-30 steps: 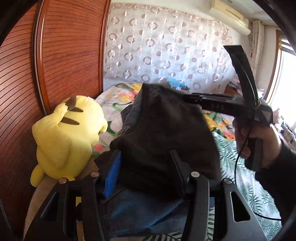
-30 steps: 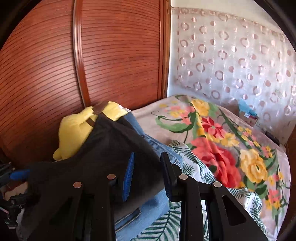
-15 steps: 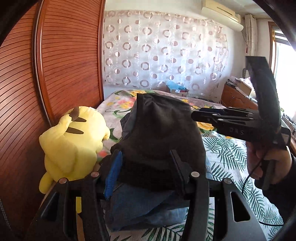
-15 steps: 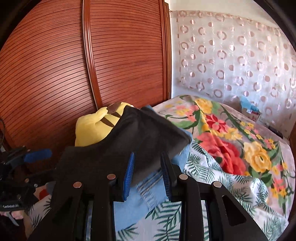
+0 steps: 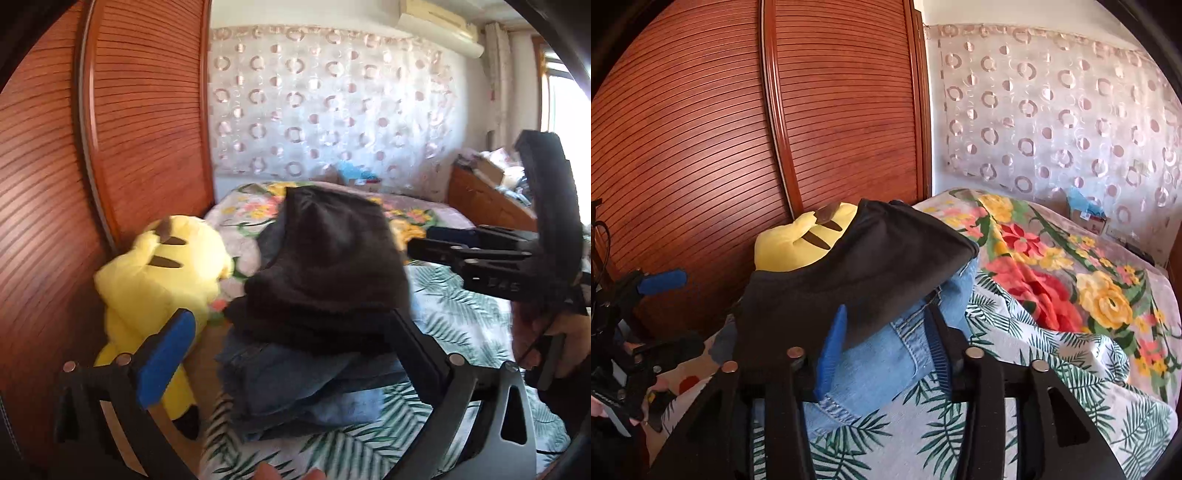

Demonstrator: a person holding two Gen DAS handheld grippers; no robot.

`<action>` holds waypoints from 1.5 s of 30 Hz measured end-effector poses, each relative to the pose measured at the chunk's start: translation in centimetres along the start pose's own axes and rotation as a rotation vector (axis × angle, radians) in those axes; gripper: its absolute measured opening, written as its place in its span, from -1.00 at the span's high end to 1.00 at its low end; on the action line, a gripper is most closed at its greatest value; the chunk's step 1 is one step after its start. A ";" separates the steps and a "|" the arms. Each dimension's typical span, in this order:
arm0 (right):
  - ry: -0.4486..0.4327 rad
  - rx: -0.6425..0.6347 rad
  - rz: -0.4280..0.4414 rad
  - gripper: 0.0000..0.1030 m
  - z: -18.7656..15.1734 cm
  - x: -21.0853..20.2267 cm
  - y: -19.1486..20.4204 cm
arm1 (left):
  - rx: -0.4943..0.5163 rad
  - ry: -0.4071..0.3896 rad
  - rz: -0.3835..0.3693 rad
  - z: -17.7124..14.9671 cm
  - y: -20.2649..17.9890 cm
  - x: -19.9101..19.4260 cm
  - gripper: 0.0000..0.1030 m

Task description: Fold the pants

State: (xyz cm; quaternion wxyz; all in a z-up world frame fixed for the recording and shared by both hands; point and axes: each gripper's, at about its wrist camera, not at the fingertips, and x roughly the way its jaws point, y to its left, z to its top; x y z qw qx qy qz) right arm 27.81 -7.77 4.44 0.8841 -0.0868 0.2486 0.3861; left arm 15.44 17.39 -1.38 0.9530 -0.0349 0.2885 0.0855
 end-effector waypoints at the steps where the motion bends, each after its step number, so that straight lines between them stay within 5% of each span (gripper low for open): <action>1: 0.001 0.003 -0.004 0.07 -0.1 -0.1 0.1 | -0.001 0.000 0.001 -0.1 0.0 0.0 -1.00; 12: 0.000 0.019 -0.023 -0.31 -0.8 -0.5 0.9 | 0.010 0.012 0.012 -0.8 -0.5 -0.3 -1.00; 24: -0.016 0.045 -0.084 -0.36 -2.5 -3.5 1.7 | 0.003 0.023 -0.044 -1.3 -1.5 -0.8 -1.00; 45: -0.086 0.160 -0.268 -0.61 -10.1 -16.7 2.7 | 0.089 -0.014 -0.168 -2.8 -8.7 -6.8 -1.00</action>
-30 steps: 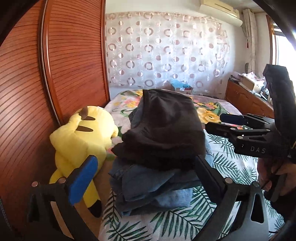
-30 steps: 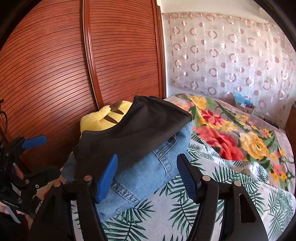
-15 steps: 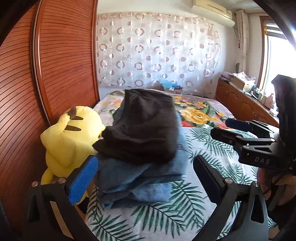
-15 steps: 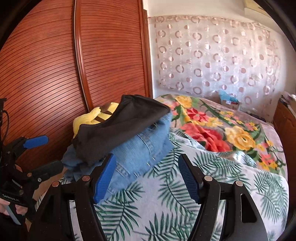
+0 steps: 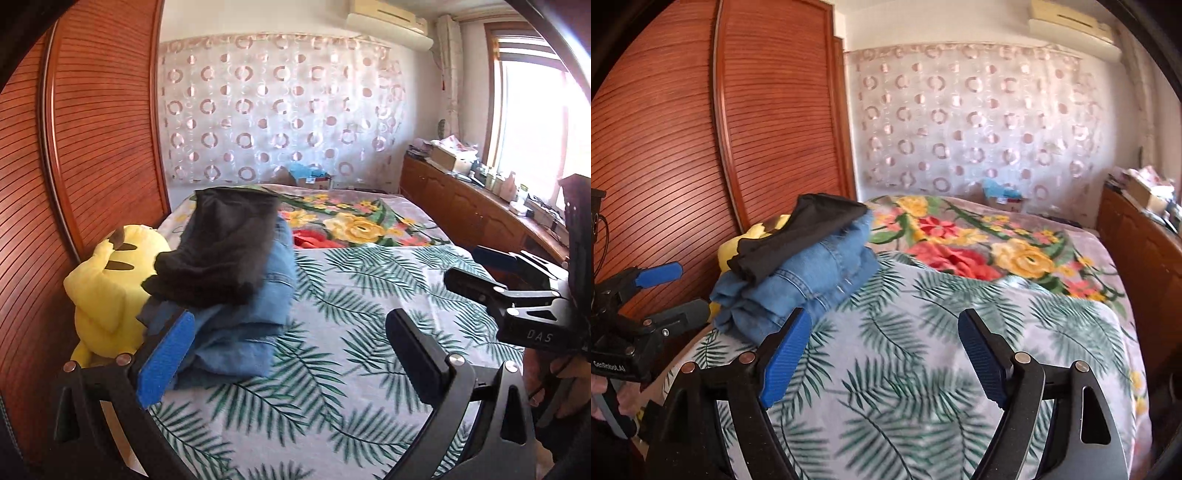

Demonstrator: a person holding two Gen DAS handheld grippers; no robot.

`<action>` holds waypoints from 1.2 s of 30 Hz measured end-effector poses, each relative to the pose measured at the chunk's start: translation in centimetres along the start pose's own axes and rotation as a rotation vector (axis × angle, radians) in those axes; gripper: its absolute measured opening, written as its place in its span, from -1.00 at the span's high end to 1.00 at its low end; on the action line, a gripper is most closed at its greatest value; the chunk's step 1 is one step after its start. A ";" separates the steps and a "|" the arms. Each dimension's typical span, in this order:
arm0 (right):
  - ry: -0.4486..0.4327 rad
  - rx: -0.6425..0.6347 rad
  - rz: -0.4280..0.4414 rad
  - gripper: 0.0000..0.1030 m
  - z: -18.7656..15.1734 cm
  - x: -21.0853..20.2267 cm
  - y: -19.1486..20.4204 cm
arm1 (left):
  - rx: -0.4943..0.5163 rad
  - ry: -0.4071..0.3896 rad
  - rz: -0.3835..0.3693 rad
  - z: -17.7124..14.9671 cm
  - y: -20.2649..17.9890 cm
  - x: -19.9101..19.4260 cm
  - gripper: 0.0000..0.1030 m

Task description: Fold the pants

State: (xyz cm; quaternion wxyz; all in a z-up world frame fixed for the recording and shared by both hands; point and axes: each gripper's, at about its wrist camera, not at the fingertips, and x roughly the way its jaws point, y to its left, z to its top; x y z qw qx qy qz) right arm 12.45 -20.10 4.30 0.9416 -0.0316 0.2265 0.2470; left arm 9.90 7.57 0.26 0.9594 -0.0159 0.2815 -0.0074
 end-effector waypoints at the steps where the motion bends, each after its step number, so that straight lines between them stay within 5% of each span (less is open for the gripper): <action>1: 0.000 0.016 -0.008 -0.61 -0.5 -0.8 -0.3 | 0.002 0.000 -0.005 -0.2 -0.4 -0.1 -1.00; 8: -0.004 0.073 -0.098 -0.61 -3.5 -5.6 -1.5 | 0.033 0.006 -0.051 -1.3 -4.2 -1.1 -1.00; 20: -0.074 0.131 -0.201 -0.61 -3.7 -10.3 -2.1 | 0.086 -0.027 -0.105 -0.9 -9.4 -3.1 -1.00; 36: -0.197 0.109 -0.245 -0.61 -5.4 -14.6 -0.3 | 0.084 -0.148 -0.098 1.3 -9.7 -8.0 -1.00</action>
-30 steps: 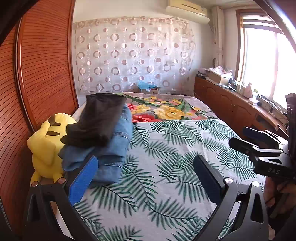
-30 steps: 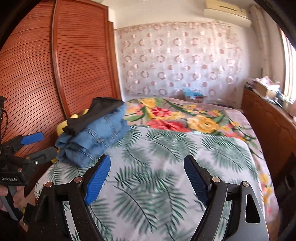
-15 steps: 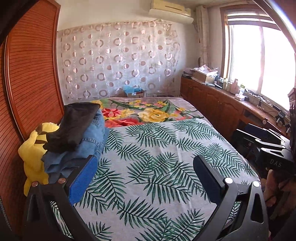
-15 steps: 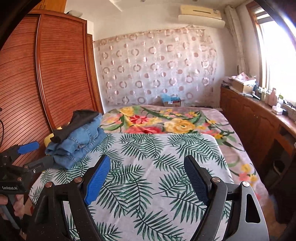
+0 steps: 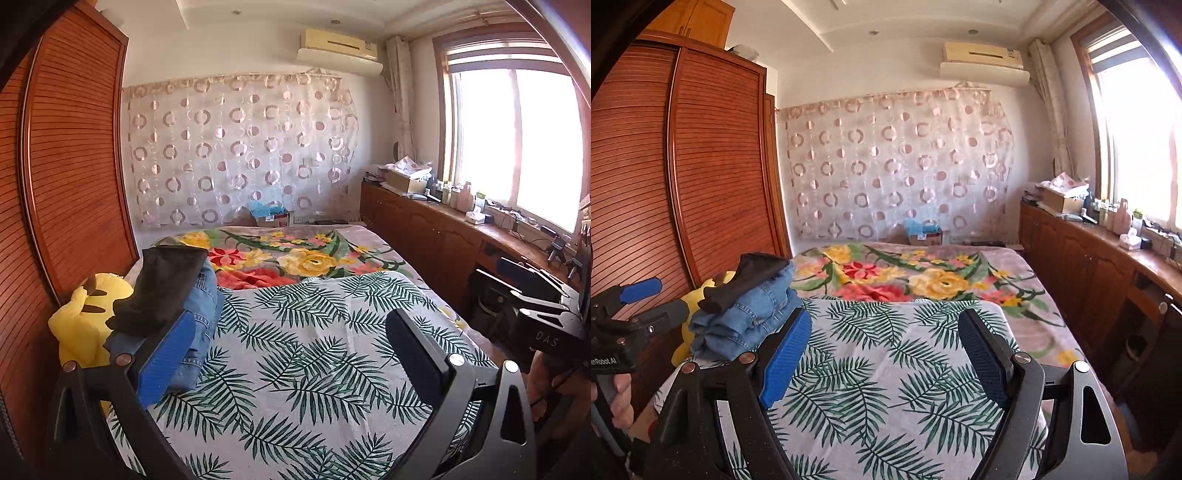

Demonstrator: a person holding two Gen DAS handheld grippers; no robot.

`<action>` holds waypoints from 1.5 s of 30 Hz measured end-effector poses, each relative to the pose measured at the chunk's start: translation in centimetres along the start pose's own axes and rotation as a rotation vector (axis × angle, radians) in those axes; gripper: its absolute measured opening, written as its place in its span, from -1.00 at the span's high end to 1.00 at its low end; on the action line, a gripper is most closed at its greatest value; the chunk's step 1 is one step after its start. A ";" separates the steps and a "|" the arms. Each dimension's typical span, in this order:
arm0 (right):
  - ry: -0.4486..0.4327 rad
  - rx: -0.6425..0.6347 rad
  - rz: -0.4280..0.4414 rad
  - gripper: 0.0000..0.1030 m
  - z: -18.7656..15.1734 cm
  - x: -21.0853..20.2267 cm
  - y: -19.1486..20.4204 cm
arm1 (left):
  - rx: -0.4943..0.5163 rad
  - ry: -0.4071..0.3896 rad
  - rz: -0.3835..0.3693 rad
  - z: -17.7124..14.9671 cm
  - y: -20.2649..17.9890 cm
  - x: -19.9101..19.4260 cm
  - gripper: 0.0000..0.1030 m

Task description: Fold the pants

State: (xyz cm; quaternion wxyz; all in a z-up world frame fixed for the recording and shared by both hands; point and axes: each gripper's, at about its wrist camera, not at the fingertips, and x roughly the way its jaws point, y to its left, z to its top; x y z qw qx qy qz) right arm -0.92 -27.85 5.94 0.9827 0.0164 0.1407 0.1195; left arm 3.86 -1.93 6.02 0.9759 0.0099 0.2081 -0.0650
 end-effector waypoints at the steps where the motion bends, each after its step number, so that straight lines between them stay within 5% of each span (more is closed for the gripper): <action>1: 0.000 0.002 0.001 -0.61 -0.1 0.1 0.0 | -0.001 -0.003 0.001 0.0 0.0 -0.1 -1.00; 45: -0.006 -0.009 0.004 -0.61 0.1 0.3 0.1 | -0.007 -0.004 0.014 -0.4 0.8 -0.3 -1.00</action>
